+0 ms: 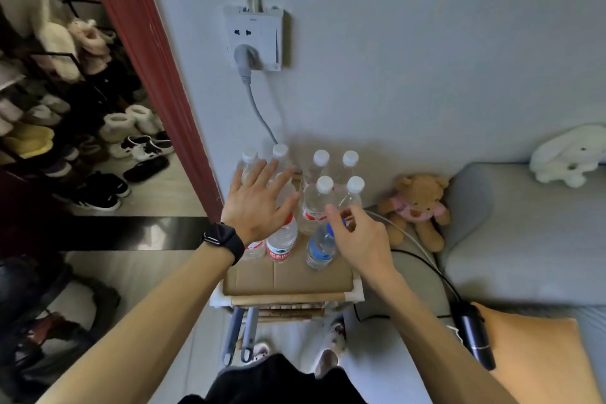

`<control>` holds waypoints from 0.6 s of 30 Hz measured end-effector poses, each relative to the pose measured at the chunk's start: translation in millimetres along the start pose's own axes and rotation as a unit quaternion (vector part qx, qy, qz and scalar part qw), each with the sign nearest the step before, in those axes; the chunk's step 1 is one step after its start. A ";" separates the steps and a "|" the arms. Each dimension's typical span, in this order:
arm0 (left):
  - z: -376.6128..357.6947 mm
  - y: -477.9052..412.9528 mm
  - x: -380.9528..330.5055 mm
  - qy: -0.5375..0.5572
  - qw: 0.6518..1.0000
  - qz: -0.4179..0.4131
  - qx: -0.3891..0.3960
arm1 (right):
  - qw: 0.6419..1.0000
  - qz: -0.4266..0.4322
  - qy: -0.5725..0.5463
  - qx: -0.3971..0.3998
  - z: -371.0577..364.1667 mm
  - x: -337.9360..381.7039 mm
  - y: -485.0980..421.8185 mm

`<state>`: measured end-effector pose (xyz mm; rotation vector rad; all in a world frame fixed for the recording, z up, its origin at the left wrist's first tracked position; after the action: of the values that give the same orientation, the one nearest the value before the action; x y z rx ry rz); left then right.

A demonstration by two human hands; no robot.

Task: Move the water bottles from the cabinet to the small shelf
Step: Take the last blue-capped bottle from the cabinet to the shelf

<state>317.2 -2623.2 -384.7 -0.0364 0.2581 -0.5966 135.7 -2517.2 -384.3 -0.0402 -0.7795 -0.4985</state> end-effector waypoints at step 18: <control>-8.0 3.7 0.0 -0.016 1.000 -0.011 0.018 | 0.990 -0.020 -0.113 0.077 -72.9 -79.8 19.4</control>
<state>317.3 -2619.9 -392.8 -0.0133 0.2148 -0.6217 144.6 -2482.5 -488.2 0.0645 -1.0408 -0.4757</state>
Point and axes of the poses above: each hand's wrist, its own y-axis away from the middle knuckle, its own z-axis out of the back of the hand, x = y × z, the point moved 5 cm from there along -y, towards the middle knuckle, and after that the axes turned 5 degrees about -z, right-handed, at the moved point
